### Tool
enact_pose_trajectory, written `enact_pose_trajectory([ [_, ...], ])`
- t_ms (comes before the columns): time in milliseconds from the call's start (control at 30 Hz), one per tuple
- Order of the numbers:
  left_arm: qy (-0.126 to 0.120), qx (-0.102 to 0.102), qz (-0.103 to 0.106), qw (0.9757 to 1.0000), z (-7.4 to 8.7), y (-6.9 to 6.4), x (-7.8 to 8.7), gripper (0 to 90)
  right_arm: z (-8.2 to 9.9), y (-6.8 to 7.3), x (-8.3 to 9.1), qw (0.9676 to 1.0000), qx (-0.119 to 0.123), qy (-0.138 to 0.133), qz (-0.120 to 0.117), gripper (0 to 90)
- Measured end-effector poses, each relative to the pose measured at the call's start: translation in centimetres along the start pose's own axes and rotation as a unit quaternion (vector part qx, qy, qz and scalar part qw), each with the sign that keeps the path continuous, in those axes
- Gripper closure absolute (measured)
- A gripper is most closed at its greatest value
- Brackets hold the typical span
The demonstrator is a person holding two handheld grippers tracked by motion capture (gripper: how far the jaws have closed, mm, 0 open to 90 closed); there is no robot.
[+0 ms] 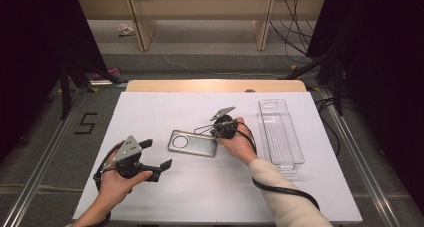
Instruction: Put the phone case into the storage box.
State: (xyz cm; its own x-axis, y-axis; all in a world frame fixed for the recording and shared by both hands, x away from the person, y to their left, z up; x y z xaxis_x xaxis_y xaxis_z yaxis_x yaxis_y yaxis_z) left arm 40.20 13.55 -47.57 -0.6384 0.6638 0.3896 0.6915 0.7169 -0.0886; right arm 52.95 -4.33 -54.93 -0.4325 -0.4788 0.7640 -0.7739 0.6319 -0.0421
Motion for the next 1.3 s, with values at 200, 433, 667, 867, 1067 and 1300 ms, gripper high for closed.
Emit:
enact_pose_trajectory([
  [200,-0.001,0.001,-0.001,1.0000,0.0,0.0,0.0,1.3,0.2,-0.9,-0.6,0.9999,-0.009,0.006,0.008,90.0],
  [433,-0.001,0.001,-0.001,1.0000,0.0,0.1,0.1,1.3,0.7,-0.3,-0.4,0.9999,-0.005,0.013,0.002,90.0],
  [667,0.002,0.000,-0.004,1.0000,0.1,0.2,0.0,1.3,1.8,1.9,0.4,0.9993,0.014,0.032,-0.013,90.0],
  [867,0.008,-0.003,-0.007,0.9999,0.2,0.2,0.0,1.4,2.8,3.4,1.2,0.9987,0.025,0.037,-0.025,90.0],
  [1067,0.011,-0.003,-0.012,0.9999,0.3,0.4,0.0,1.7,3.2,4.8,1.6,0.9981,0.026,0.042,-0.038,90.0],
  [1300,0.014,-0.005,-0.016,0.9998,0.4,0.5,0.0,2.0,3.3,6.4,1.8,0.9973,0.034,0.043,-0.050,90.0],
])
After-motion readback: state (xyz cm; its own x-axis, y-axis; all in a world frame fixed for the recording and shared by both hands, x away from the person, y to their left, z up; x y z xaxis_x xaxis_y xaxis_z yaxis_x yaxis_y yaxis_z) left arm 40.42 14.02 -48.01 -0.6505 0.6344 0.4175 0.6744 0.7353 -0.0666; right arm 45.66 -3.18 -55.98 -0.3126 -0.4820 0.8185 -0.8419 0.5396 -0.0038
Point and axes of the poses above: each handheld gripper's, and its own axes: x roughly backward along the jaws, z roughly out of its underside, y roughly to its left, the point moved 10 cm from there along -x, roughly forward along the jaws
